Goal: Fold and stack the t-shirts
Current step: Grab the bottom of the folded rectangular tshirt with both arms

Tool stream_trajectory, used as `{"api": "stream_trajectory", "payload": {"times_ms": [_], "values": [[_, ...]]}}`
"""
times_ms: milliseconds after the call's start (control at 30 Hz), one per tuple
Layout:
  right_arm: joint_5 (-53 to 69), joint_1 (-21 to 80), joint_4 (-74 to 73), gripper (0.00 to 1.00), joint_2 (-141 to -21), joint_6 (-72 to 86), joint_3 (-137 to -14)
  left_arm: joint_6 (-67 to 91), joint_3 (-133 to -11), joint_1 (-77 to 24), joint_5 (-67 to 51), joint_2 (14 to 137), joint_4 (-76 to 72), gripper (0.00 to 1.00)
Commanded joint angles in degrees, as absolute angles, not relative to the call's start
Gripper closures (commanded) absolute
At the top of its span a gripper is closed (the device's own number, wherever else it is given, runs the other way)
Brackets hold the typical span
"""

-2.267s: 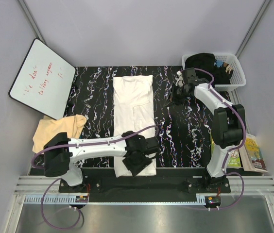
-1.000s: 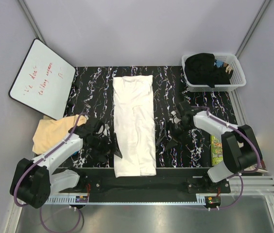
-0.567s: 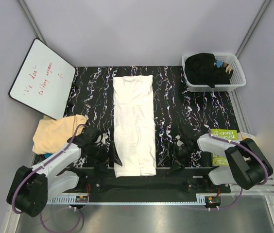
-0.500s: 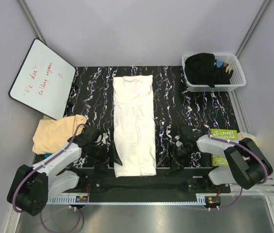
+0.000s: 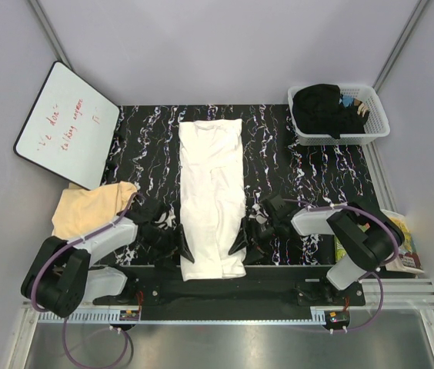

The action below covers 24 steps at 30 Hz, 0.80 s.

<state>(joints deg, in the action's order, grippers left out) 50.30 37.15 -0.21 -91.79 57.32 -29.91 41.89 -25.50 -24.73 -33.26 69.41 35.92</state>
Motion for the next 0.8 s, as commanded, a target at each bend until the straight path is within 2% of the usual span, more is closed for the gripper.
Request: {"api": "stream_trajectory", "payload": {"times_ms": [0, 33, 167, 400, 600, 633, 667, 733, 767], "values": [[48.96, 38.32, -10.61, 0.28, -96.24, 58.28, -30.66, 42.01, -27.68, -25.14, -34.72, 70.57, 33.31, 0.33], [48.52, 38.41, -17.6, 0.28, -95.98, 55.31, -31.72, 41.92, -27.95, -25.22, -34.63, 70.84, 33.31, 0.33], [44.22, 38.41, -29.26, 0.27, -92.47, 49.84, -34.37, 41.84, -28.91, -26.01, -34.63, 72.51, 32.87, 0.33], [40.78, 38.58, -29.36, 0.27, -93.6, 47.73, -31.99, 42.1, -28.74, -27.77, -34.98, 74.88, 30.94, 0.34], [40.95, 44.01, -21.9, 0.28, -99.57, 51.49, -33.05, 42.01, -29.53, -28.56, -35.51, 76.64, 30.24, 0.42], [41.31, 44.99, -19.1, 0.28, -100.54, 52.46, -32.79, 42.01, -29.71, -28.56, -35.59, 76.99, 30.06, 0.45], [41.83, 46.13, -18.12, 0.3, -102.46, 53.25, -32.61, 41.92, -29.97, -28.56, -35.51, 77.17, 30.23, 0.53], [42.19, 47.55, -16.88, 0.4, -103.71, 53.53, -32.87, 41.75, -30.06, -28.56, -35.59, 77.6, 29.97, 0.65], [42.19, 47.46, -16.79, 0.47, -104.15, 53.44, -32.96, 41.75, -30.32, -28.65, -35.51, 77.78, 29.97, 0.82]]}}
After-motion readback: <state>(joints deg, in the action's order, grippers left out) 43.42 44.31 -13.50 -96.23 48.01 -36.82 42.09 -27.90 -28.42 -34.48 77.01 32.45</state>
